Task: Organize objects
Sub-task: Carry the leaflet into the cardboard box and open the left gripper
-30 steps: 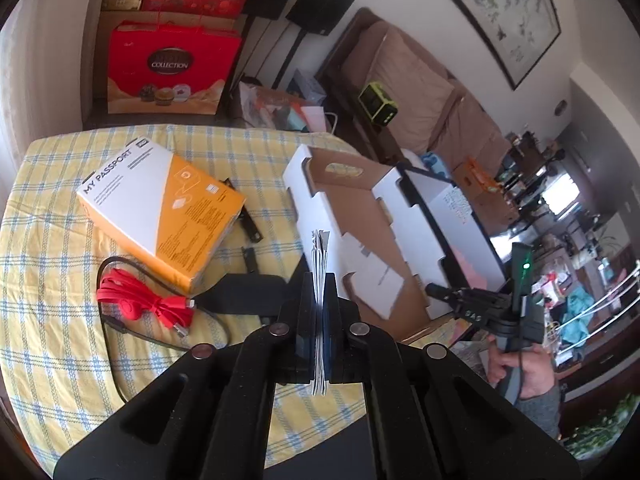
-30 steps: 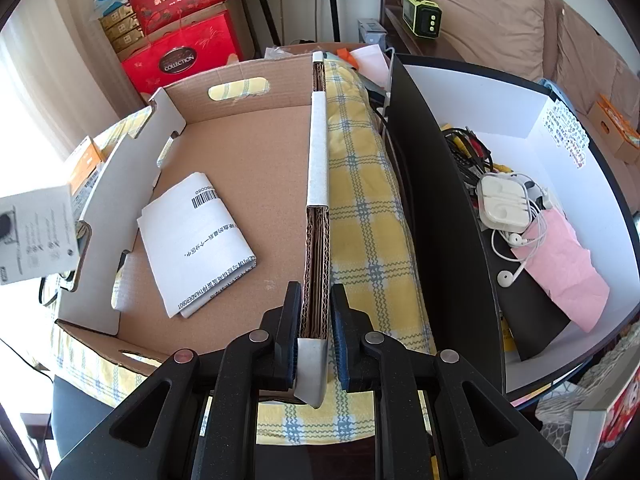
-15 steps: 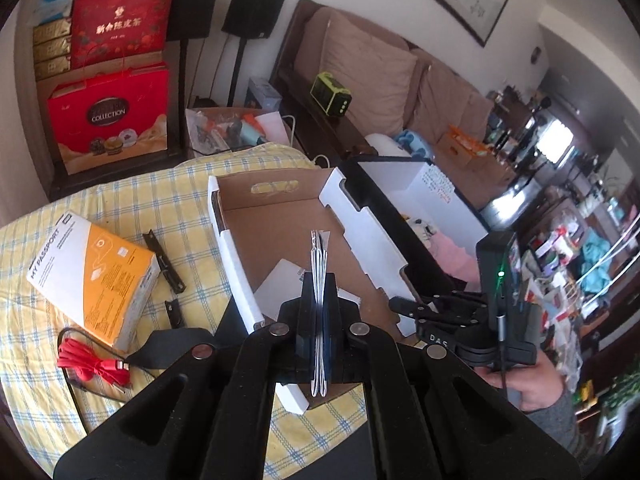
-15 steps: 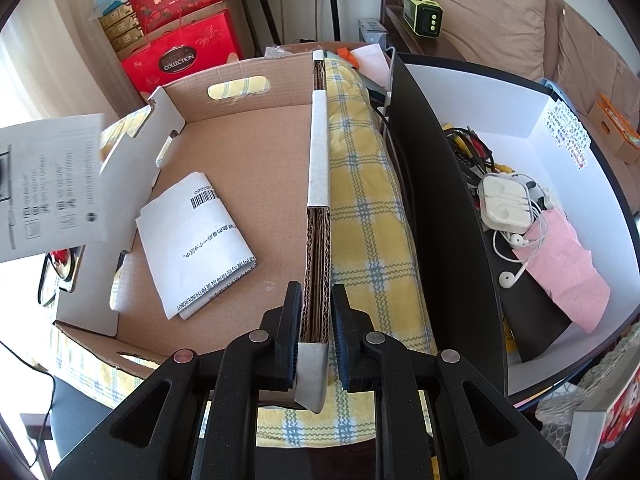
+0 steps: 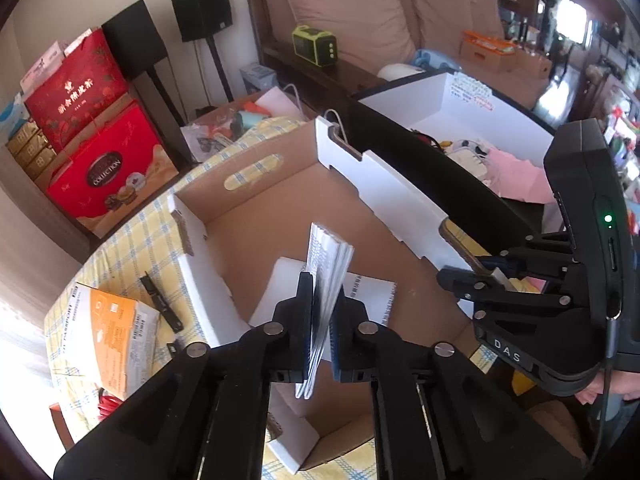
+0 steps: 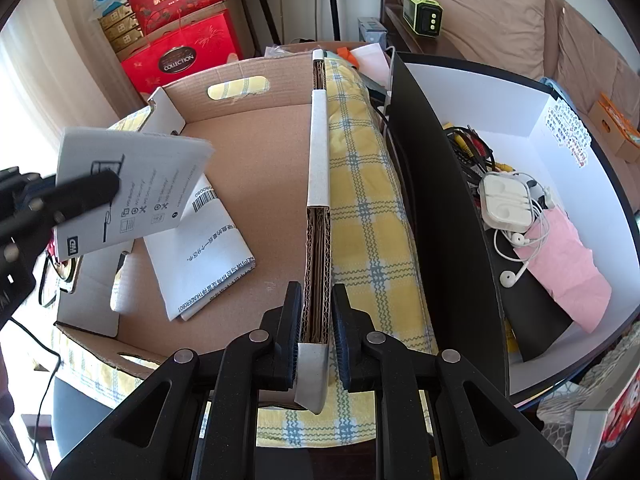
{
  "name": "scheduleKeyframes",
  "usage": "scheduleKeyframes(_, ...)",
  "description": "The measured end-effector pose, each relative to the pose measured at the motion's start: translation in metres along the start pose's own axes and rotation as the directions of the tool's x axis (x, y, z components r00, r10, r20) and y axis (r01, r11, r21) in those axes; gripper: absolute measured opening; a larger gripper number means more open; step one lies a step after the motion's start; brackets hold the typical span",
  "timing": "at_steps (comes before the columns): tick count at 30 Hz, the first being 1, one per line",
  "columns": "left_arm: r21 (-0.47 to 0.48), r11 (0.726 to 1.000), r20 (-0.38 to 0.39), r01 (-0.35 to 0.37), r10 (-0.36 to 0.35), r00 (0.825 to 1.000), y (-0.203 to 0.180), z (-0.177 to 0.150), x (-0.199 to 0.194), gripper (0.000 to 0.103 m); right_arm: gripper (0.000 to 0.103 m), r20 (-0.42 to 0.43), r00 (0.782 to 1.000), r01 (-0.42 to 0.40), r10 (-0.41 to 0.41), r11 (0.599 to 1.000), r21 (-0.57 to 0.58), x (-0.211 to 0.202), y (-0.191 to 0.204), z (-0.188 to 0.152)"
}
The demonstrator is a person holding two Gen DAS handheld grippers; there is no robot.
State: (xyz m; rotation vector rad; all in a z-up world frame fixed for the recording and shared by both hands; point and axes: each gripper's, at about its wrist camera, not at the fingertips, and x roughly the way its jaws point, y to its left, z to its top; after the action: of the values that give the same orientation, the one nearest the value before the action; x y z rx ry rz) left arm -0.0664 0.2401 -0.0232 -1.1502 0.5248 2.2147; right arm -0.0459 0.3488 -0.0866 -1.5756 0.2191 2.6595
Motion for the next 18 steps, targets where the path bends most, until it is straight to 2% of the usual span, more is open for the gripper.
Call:
scheduleKeyframes(1, -0.012, 0.999, -0.016, 0.03, -0.03, 0.999, 0.001, -0.001, 0.004, 0.021, 0.016, 0.0, 1.0, 0.0, 0.0, 1.0, 0.0, 0.0, 0.0, 0.0)
scheduleKeyframes(2, -0.029, 0.998, -0.026, 0.052, -0.053, 0.998, 0.001, -0.002, 0.006, 0.037, 0.016, -0.001, 1.0, -0.001, 0.001, 1.0, 0.001, 0.0, 0.0, 0.0)
scheduleKeyframes(4, -0.078, 0.992, -0.014, 0.102, -0.103, 0.995, 0.007, -0.003, 0.005, 0.051, 0.016, -0.001, 1.0, -0.004, 0.004, 1.0, 0.002, 0.0, 0.0, 0.0)
scheduleKeyframes(7, -0.174, 0.967, 0.013, 0.184, -0.184, 0.983, 0.027, -0.003, -0.003, 0.054, 0.016, -0.001, 1.0, -0.007, 0.007, 1.0, 0.004, 0.0, 0.0, 0.0)
scheduleKeyframes(8, -0.207, 0.955, 0.028, 0.213, -0.211, 0.977, 0.035, -0.003, -0.006, 0.058, 0.016, -0.001, 1.0, -0.008, 0.008, 1.0, 0.005, 0.0, 0.0, 0.0)
scheduleKeyframes(11, -0.288, 0.91, 0.065, 0.299, -0.293, 0.954, 0.059, -0.004, -0.016, 0.065, 0.016, -0.001, 1.0, -0.007, 0.007, 1.0, 0.003, 0.0, -0.001, 0.001)
scheduleKeyframes(13, -0.309, 0.885, 0.088, 0.349, -0.339, 0.937, 0.07, -0.005, -0.021, 0.067, 0.017, -0.001, 1.0, -0.008, 0.008, 1.0, 0.003, 0.001, 0.0, 0.001)
scheduleKeyframes(15, -0.309, 0.879, 0.087, 0.364, -0.355, 0.931, 0.073, -0.006, -0.024, 0.068, 0.017, -0.003, 1.0, -0.008, 0.008, 1.0, 0.005, 0.001, -0.001, 0.001)
scheduleKeyframes(18, -0.318, 0.881, 0.094, 0.351, -0.339, 0.936, 0.079, -0.009, -0.028, 0.068, 0.017, -0.005, 1.0, -0.007, 0.007, 1.0, 0.004, 0.002, 0.0, 0.001)
